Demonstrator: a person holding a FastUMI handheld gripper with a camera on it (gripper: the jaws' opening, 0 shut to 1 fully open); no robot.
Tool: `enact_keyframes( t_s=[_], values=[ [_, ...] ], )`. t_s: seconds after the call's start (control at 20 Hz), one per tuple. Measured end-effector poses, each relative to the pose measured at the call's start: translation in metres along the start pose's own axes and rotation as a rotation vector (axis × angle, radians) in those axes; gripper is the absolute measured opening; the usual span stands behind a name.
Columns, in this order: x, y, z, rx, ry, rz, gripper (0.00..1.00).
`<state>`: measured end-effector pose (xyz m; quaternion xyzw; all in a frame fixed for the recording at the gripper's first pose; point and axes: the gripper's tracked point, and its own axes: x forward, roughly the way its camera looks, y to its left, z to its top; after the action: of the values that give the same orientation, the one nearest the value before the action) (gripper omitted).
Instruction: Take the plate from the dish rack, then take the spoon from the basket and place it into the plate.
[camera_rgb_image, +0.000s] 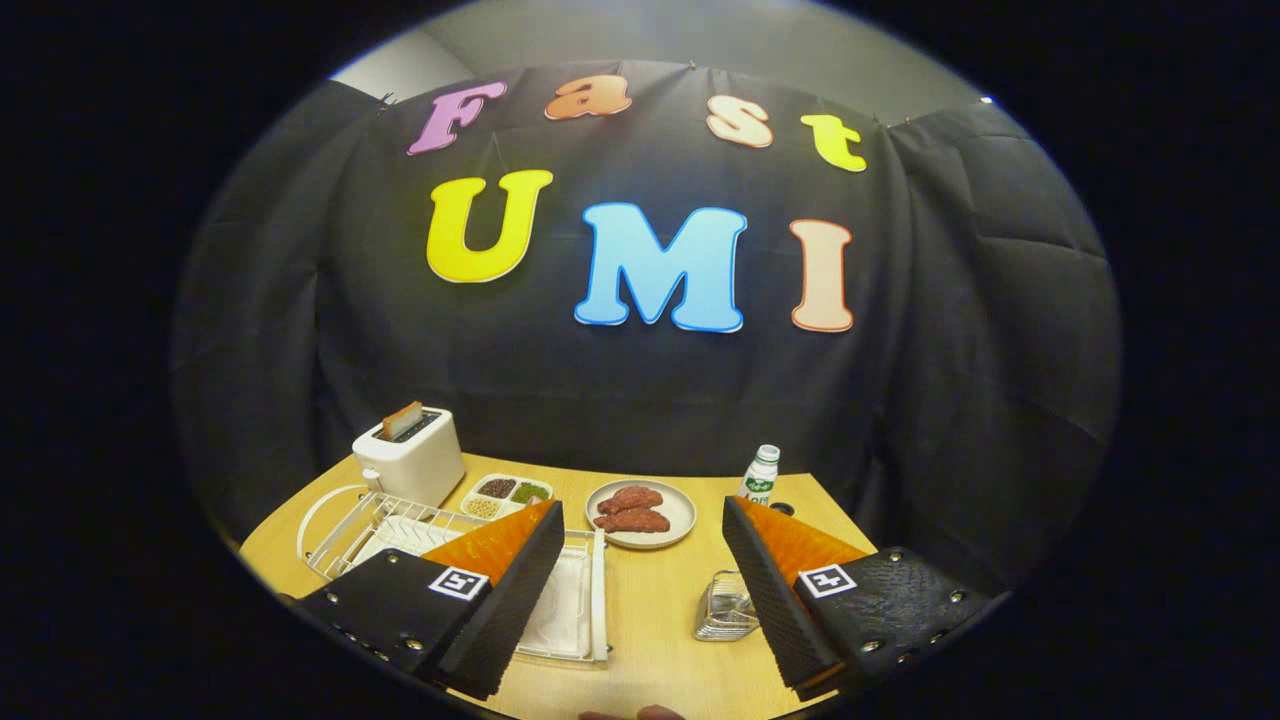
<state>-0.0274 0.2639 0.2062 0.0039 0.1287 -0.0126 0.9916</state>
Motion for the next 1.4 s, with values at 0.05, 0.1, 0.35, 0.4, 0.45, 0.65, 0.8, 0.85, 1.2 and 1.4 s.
enact_keyframes(
  t_s=[0.05,0.1,0.35,0.4,0.45,0.65,0.8,0.85,1.2,1.4],
  values=[
    [0.005,0.010,-0.004,-0.004,0.035,0.004,0.97],
    [0.011,0.017,-0.008,-0.010,0.066,0.001,0.97],
    [0.043,0.056,-0.027,-0.057,0.186,-0.021,0.97],
    [0.049,0.062,-0.032,-0.066,0.208,-0.025,0.97],
    [0.055,0.069,-0.035,-0.077,0.227,-0.031,0.96],
    [0.075,0.068,-0.056,-0.117,0.311,-0.144,0.94],
    [0.087,0.071,-0.076,-0.096,0.371,-0.195,0.90],
    [0.089,0.066,-0.079,-0.104,0.385,-0.233,0.90],
    [0.098,0.075,-0.094,-0.106,0.471,-0.296,0.28],
    [0.093,0.096,-0.081,-0.177,0.452,-0.347,0.10]
  ],
)
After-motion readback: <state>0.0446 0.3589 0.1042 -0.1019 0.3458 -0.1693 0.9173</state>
